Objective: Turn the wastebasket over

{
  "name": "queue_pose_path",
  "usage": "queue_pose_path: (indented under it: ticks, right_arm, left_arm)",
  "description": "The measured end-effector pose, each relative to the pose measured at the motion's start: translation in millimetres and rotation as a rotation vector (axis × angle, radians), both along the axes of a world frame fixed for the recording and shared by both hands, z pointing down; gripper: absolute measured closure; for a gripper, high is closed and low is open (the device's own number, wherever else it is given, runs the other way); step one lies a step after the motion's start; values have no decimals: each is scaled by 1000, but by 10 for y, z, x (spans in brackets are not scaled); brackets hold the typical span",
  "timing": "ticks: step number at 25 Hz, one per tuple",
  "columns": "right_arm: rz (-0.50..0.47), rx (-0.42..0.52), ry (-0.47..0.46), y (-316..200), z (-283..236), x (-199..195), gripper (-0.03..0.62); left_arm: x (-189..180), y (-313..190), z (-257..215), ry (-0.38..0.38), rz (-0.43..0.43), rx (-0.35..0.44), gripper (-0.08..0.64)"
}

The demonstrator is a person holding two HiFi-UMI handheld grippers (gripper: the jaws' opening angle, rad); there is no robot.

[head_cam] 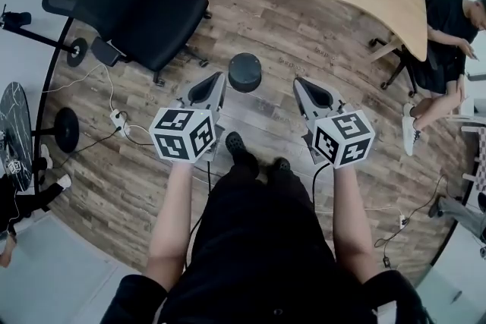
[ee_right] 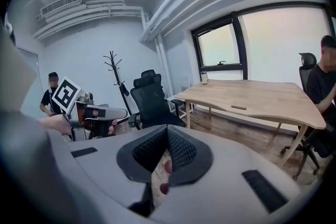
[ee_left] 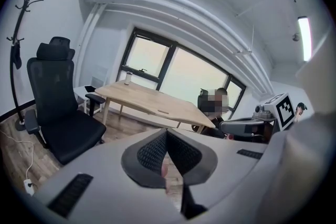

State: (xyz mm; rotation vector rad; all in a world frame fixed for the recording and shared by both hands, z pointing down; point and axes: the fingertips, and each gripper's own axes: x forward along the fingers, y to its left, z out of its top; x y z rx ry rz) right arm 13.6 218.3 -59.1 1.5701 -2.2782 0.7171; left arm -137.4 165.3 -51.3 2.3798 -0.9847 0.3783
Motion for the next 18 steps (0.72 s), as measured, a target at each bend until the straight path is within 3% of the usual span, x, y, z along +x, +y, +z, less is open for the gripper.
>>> queue_pose_path:
  ticks: [18]
  right_arm:
    - [30, -50, 25, -47, 173, -182, 560]
  left_arm:
    - [-149, 3, 332, 8, 42, -80, 545]
